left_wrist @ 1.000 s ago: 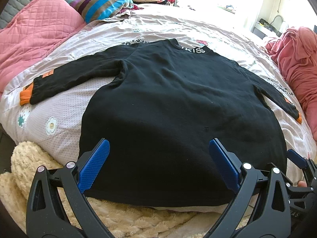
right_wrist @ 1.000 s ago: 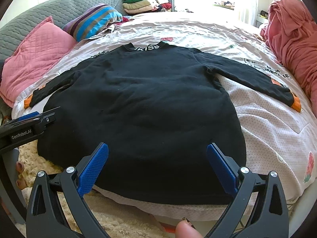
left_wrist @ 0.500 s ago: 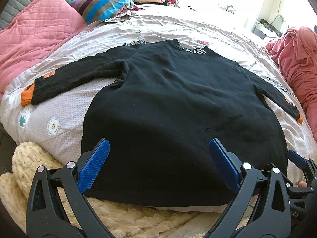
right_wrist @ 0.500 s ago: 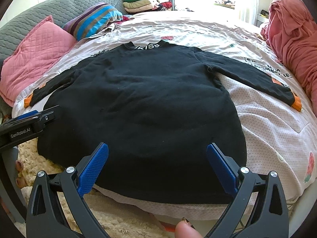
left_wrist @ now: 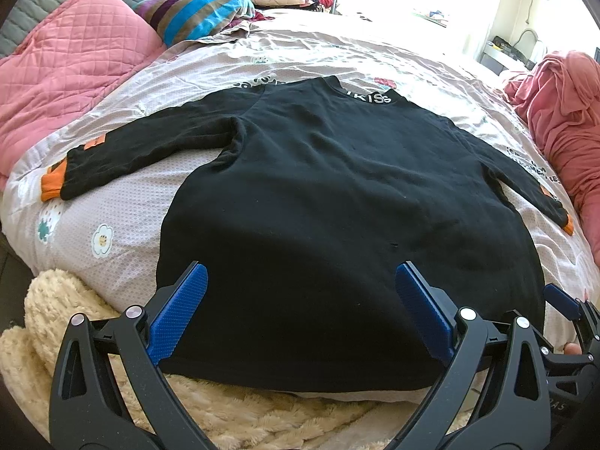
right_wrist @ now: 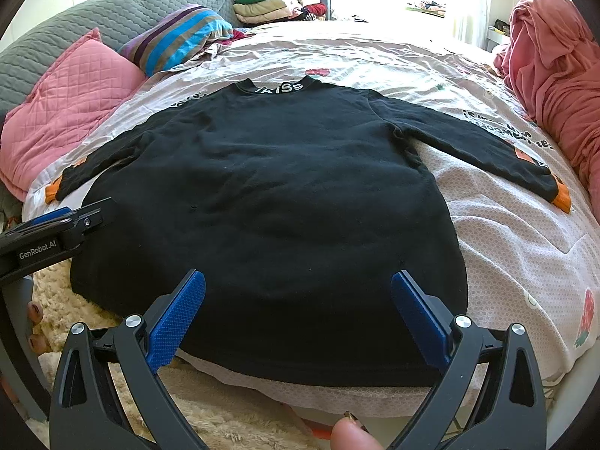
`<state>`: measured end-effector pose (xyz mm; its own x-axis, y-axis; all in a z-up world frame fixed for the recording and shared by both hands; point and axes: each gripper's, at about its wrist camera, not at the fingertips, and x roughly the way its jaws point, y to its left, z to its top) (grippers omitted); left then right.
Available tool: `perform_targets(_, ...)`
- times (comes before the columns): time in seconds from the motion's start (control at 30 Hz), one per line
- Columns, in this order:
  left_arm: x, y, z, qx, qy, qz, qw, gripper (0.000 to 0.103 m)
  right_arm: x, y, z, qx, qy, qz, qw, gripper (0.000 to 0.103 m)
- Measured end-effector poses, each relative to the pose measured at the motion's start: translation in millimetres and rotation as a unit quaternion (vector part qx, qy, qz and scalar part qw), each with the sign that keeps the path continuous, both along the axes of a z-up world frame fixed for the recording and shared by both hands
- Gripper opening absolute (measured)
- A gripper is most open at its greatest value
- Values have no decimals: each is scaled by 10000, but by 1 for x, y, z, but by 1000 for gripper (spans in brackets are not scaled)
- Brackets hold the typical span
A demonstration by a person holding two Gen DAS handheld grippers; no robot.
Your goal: Fold small clothes
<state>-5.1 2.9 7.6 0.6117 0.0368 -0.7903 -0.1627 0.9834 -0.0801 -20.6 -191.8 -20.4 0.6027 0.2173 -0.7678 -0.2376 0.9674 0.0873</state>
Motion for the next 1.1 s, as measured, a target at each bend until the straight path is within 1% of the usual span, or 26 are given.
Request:
perform_targets(0.3,1,3,0,-38,11,-18,10000,94,3,-1,5,36,-84,-24,10000,99)
perform_targets(0.53,13,6,5,-36,2,96,9999,94,16,-5,8,71,-138,-85,9998,99)
perform_targets(0.83,38,2,13,90,-1,112,9999,94,54,-16,12,-35,-257,-341,9991,99)
perform_targets(1.1,69,0,15,133,45,73,9999,94,93,-28,12,151,-218,-547,9981,99)
